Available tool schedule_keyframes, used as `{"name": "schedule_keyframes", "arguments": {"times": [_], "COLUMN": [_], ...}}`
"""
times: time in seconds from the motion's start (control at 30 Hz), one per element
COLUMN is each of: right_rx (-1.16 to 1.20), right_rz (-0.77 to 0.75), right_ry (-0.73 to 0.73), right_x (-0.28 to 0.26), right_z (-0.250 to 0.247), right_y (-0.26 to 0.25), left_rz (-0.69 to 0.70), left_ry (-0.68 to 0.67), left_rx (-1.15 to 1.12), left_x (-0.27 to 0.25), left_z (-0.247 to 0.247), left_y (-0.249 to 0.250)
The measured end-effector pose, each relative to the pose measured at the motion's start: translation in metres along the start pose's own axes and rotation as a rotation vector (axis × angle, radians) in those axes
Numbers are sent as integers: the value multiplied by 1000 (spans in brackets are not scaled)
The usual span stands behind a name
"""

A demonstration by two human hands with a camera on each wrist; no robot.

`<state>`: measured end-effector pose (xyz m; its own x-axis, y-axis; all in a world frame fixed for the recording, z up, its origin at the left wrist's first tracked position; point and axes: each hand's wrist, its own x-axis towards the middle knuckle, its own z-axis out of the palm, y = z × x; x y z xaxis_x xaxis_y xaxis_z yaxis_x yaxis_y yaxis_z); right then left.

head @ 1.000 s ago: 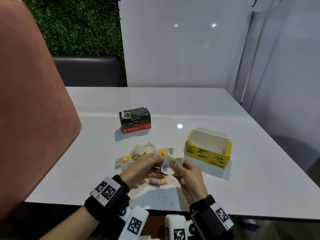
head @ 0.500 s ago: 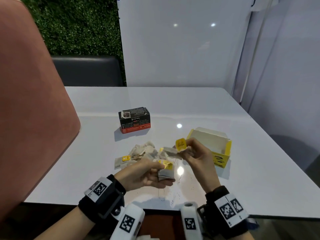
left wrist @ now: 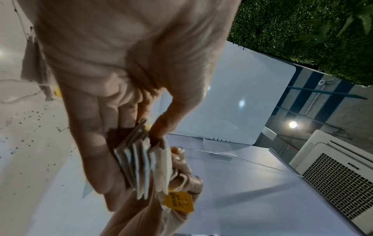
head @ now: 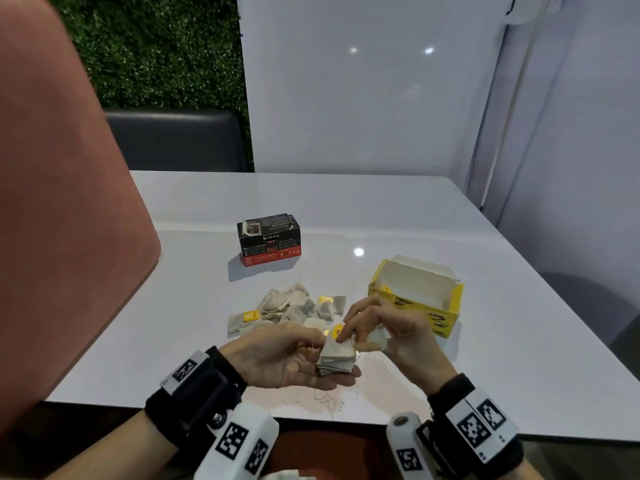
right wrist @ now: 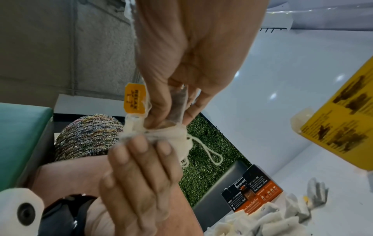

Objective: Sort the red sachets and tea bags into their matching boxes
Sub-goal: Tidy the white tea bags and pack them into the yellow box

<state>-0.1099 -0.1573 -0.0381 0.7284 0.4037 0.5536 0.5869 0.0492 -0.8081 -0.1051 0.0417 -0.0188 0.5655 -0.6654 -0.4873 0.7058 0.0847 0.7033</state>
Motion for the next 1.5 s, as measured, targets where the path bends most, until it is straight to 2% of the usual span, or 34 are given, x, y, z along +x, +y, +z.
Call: {"name": "schedule_keyframes", "arguments": {"times": [0.13,0.23,0.33,0.47,0.53,0.6,0.67,0.73,0.8,0.97,1.1,1.23,1.3,1.43,1.5], "right_rx": [-28,-52,-69,-110,-68,34,342,718,790,751,777,562,463,486,386], "right_rz": [-4,28,102,215,297,435,690,910,986,896,932,954,914,811,788], "right_ry": [-14,-26,-47,-106,-42,160,349,416,399,391,428,352,322,341,349], "right_x": [-3,-5,-6,-5,-2,-1,-2,-6,-10,-14,-17,-13,-8,0,0], "right_z": [4,3,1,-2,-3,-3,-3,-3,-4,1,4,2,3,15,24], "right_y": [3,8,10,13,13,19,26,28,27,27,26,22,18,11,12], "left_rz": [-4,-8,-24,35,56,81,102,120,136,154,184,193,188,166,181], "left_ry": [17,-6,-35,43,85,135,193,235,265,301,312,312,309,309,295], "left_rx": [14,-64,-144,-67,-46,-33,8,55,82,101,103,71,51,18,-24], "left_x": [0,-1,-1,0,0,3,7,10,12,16,17,20,23,30,31], "left_z": [3,0,-5,-4,-5,-7,-10,-13,-16,-16,-13,-11,-9,-6,-5], "left_y": [-2,-2,-3,-6,-6,-7,-10,-14,-17,-24,-27,-29,-32,-38,-38]}}
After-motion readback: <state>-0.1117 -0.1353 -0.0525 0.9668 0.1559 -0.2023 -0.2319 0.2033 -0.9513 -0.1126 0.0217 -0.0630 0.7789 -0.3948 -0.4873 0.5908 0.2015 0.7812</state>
